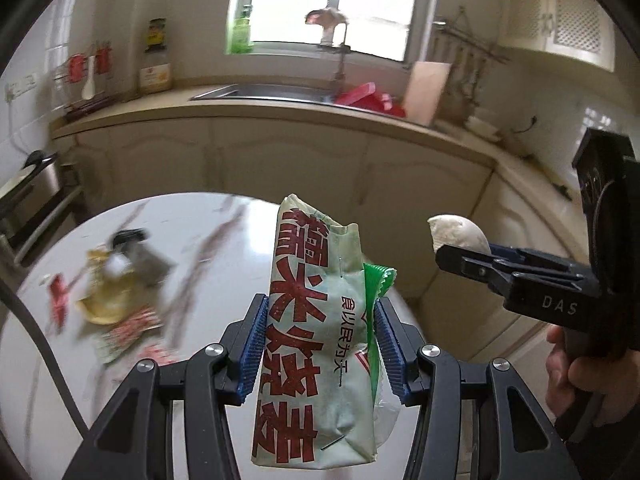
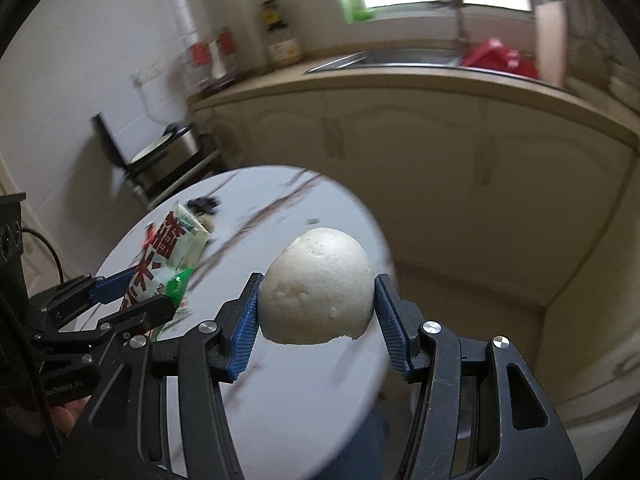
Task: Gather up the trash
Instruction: 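Grasp the white snack packet with the left tool while the right tool grasps the white bun, then carry the packet and bun to the floor bin and open both tools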
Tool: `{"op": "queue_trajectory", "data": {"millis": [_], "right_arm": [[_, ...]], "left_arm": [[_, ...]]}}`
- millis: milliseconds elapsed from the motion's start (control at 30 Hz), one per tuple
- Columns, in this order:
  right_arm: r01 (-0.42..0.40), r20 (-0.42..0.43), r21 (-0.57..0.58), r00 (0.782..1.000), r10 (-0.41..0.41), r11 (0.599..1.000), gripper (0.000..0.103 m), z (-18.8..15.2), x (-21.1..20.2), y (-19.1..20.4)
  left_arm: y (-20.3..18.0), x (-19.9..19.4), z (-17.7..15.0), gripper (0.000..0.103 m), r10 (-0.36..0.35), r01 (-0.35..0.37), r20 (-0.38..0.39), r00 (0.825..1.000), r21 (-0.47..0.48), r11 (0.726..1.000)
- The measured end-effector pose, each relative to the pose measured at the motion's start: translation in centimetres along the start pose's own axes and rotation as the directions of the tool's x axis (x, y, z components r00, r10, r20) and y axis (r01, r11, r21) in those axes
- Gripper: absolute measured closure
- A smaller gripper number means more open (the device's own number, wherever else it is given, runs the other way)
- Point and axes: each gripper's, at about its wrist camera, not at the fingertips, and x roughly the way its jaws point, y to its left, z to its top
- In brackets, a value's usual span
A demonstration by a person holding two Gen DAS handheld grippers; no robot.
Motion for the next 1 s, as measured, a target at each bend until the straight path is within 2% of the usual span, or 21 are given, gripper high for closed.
{"op": "queue_trajectory", "data": {"millis": [267, 433, 700, 867, 1000], "right_arm": [[0.133, 0.02, 0.12, 0.99, -0.136, 0.984, 0.051, -1.9, -4.3, -10.1], [0.185, -0.046, 0.196, 0.983, -0.18, 0.963, 0.051, -4.6, -3.7, -16.4], [0.204, -0.199, 0.319, 0.969, -0.145, 0.926, 0.051, -9.6, 2.2, -24.9], [0.203, -0.254, 0.372, 0.961, -0.11, 0.906, 0.051, -11.6, 5.5, -27.9], [0.194, -0.282, 0.416, 0.956, -0.077, 0.888, 0.051, -12.7, 7.3, -29.6]], "left_arm": [[-8.2, 5.4, 1.0, 0.055, -0.11, 0.112, -0.039, 0.993, 0.044, 0.993], [-11.0, 10.7, 0.7, 0.055, -0.132, 0.138, -0.12, 0.984, 0.045, 0.989], [-14.8, 19.8, 0.3, 0.054, -0.116, 0.136, -0.259, 0.959, 0.062, 0.989], [-15.7, 24.5, 0.0, 0.054, -0.094, 0.121, -0.322, 0.942, 0.066, 0.99], [-15.4, 27.9, 0.0, 0.048, -0.089, 0.11, -0.373, 0.923, 0.037, 0.993]]}}
